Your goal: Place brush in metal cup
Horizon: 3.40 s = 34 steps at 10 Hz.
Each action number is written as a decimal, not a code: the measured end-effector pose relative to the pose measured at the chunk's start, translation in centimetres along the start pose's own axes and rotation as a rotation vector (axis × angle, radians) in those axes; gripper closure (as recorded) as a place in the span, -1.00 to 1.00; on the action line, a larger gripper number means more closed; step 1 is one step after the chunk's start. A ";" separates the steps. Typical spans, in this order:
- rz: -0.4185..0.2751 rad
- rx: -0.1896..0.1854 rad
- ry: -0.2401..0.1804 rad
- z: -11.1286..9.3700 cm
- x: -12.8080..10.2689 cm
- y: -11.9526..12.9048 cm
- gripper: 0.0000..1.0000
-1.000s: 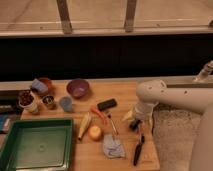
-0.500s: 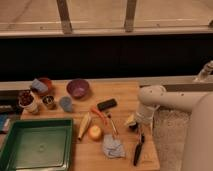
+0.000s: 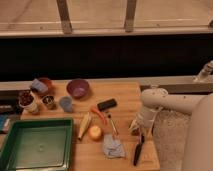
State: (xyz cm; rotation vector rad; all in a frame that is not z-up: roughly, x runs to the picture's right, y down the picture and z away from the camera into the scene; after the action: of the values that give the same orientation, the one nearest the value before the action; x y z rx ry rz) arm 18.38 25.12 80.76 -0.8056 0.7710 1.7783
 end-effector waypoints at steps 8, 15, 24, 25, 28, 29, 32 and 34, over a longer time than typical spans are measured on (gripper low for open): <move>0.002 -0.028 -0.001 -0.1 0.4 0.9 0.95; 0.003 -0.052 -0.156 -6.3 -0.4 1.6 0.95; -0.237 -0.015 -0.392 -16.9 -4.0 10.3 0.95; -0.280 -0.014 -0.409 -17.7 -4.3 12.1 0.95; -0.415 -0.024 -0.443 -19.5 -4.9 18.2 0.95; -0.448 -0.039 -0.441 -19.7 -4.7 20.2 0.95; -0.441 -0.033 -0.445 -19.8 -4.9 19.5 0.95; -0.445 -0.035 -0.444 -19.7 -4.8 19.8 0.95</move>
State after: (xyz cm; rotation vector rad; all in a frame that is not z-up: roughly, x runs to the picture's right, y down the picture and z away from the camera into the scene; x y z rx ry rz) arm 4.42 0.87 76.02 -0.5223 0.2425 1.4881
